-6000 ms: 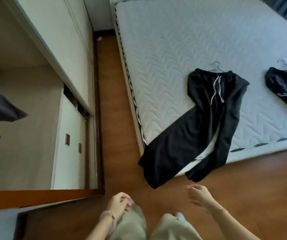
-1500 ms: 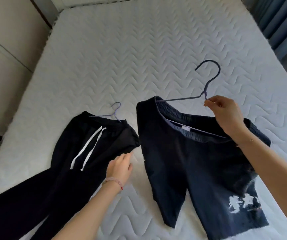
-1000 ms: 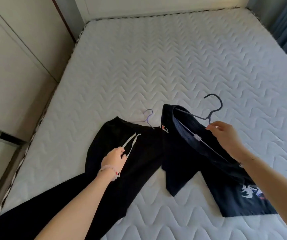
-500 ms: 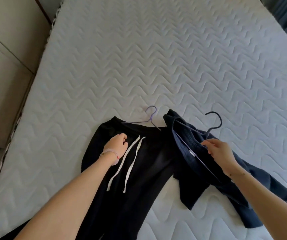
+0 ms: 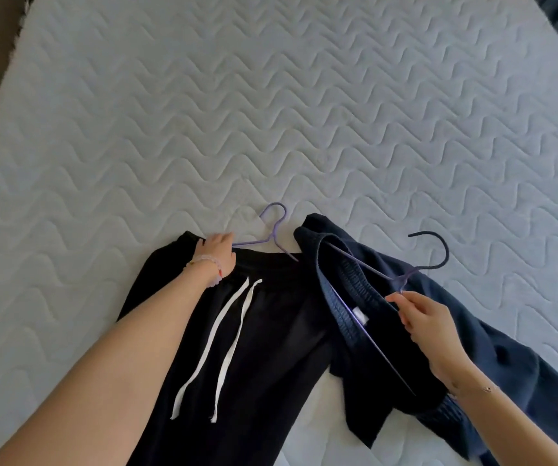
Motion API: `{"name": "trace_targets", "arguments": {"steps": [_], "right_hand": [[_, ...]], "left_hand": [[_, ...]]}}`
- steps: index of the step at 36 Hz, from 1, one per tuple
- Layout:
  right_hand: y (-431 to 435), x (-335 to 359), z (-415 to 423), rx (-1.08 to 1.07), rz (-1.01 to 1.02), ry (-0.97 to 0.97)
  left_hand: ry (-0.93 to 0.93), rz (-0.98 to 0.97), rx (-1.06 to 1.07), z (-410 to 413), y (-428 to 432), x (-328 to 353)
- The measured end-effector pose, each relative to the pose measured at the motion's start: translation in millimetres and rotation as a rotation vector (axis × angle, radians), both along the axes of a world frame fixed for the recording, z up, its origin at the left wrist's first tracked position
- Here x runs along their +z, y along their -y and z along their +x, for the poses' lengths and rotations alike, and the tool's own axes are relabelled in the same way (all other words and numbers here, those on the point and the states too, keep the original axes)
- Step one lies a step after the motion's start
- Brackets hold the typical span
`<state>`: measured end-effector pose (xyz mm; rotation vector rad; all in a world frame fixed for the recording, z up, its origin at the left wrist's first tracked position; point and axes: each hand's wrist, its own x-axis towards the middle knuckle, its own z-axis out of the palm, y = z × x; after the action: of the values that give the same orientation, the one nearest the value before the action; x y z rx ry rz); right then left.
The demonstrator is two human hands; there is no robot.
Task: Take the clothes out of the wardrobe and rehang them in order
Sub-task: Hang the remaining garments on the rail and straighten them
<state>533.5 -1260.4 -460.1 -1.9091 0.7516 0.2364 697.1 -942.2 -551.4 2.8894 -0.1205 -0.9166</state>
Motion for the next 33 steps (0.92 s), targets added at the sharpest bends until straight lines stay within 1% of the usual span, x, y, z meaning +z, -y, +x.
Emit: {"name": "trace_targets", "arguments": {"steps": [2, 3, 6, 9, 11, 13, 19, 23, 27, 30, 33], "right_hand": [[-0.3, 0.7, 0.6, 0.0, 0.005, 0.007], [-0.1, 1.2, 0.9, -0.002, 0.003, 0.009], [-0.1, 2.4, 0.7, 0.003, -0.017, 0.009], [-3.7, 7.0, -1.6, 0.018, -0.016, 0.011], [-7.1, 12.5, -3.2, 0.036, -0.015, 0.019], [-10.2, 18.5, -5.4, 0.058, -0.015, 0.025], [-14.8, 47.1, -15.7, 0.111, -0.056, 0.046], [-14.4, 88.8, -22.3, 0.115, -0.109, 0.091], [-8.6, 146.8, -25.0, 0.12, -0.171, 0.164], [-3.6, 195.2, -30.9, 0.113, -0.218, 0.235], [-2.1, 240.9, -38.0, 0.15, -0.254, 0.276]], "left_hand": [[-0.075, 0.024, 0.003, 1.0, 4.1, -8.1], [-0.075, 0.036, 0.004, 1.4, 5.1, -10.4], [0.006, 0.076, -0.059, 3.0, 3.7, -6.1], [0.039, 0.007, -0.031, -0.6, -3.7, 5.1], [0.047, -0.037, 0.035, -7.0, -8.0, 16.7], [0.053, -0.021, 0.065, -13.4, -11.4, 31.2], [0.023, 0.042, 0.053, -37.9, -16.3, 82.5], [0.133, -0.005, 0.036, -57.8, -25.2, 137.3], [0.279, -0.031, 0.005, -75.3, -43.2, 194.9], [0.387, -0.022, 0.065, -87.4, -63.9, 240.3], [0.488, -0.046, 0.146, -107.8, -83.1, 291.0]]}}
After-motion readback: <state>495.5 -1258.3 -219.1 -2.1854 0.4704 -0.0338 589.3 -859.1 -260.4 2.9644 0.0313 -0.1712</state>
